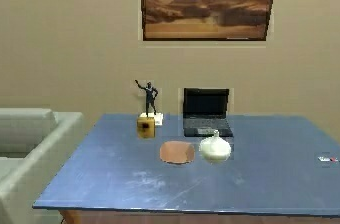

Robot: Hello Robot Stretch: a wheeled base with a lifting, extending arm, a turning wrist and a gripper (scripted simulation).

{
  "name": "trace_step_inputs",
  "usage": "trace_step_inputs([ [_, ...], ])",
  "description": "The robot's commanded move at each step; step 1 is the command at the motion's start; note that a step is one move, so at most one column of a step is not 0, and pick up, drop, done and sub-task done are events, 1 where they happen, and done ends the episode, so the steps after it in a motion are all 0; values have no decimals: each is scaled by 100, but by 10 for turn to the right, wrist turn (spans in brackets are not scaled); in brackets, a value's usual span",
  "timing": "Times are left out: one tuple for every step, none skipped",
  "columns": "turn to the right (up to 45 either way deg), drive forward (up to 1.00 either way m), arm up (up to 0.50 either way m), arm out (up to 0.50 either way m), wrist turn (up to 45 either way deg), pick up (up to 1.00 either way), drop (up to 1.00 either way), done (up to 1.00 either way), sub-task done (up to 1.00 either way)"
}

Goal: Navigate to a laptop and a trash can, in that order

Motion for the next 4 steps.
trace_step_inputs([
  [90, 0, 0, 0, 0, 0, 0, 0, 0],
  [0, 0, 0, 0, 0, 0, 0, 0, 100],
  [-450, 0, 0, 0, 0, 0, 0, 0, 0],
  [-450, 0, 0, 0, 0, 0, 0, 0, 0],
])
